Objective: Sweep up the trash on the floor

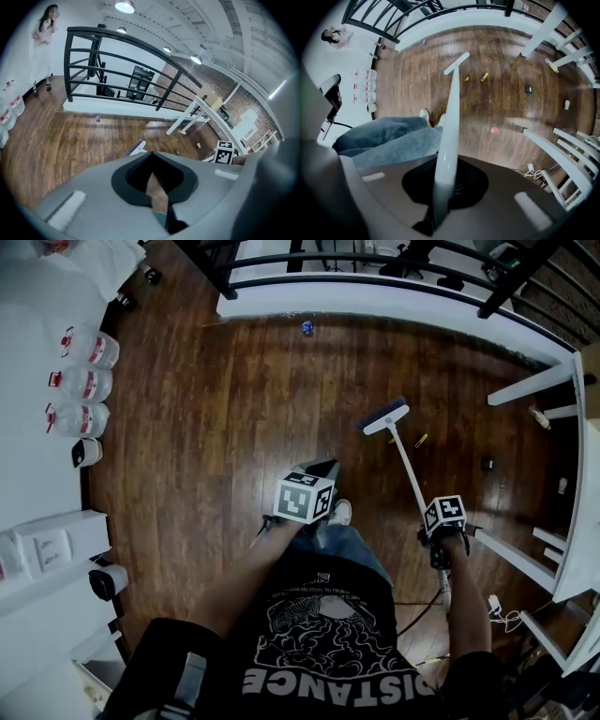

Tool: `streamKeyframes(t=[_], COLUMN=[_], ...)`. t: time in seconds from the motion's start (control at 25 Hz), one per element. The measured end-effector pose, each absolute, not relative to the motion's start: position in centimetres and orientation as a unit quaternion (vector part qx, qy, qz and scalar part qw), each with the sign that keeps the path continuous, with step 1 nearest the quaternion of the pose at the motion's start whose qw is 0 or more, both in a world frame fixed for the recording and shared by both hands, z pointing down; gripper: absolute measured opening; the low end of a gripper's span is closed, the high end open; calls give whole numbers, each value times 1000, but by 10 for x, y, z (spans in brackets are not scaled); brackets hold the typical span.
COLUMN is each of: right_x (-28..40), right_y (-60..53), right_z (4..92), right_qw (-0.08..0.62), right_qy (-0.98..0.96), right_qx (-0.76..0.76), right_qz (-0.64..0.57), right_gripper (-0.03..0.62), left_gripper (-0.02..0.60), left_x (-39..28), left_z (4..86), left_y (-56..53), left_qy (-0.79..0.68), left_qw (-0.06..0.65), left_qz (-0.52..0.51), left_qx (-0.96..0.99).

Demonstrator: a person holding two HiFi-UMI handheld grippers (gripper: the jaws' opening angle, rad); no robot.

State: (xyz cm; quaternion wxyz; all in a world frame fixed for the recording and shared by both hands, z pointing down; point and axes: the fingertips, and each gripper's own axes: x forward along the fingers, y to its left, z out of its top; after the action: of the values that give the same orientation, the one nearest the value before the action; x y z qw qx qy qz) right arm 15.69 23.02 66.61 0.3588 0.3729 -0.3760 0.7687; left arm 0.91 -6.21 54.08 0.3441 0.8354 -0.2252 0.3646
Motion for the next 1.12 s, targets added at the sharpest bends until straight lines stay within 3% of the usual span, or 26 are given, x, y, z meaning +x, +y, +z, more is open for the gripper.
streamKeyframes(t=[0.2,1.12], right_x=[116,53], right_y=[175,-222], right_z=[662,686], right_qw=[320,380], right_qy=[-396,-458], right_qx=[373,342], right_qz=[776,727], right_gripper=[0,2], left_gripper=[6,6], left_x=[-1,-10], left_z=[534,554], left_y=[-98,-385], left_qy=[-250,-262], left_qw=[347,398], left_qz=[348,323], left_qx=[834,817])
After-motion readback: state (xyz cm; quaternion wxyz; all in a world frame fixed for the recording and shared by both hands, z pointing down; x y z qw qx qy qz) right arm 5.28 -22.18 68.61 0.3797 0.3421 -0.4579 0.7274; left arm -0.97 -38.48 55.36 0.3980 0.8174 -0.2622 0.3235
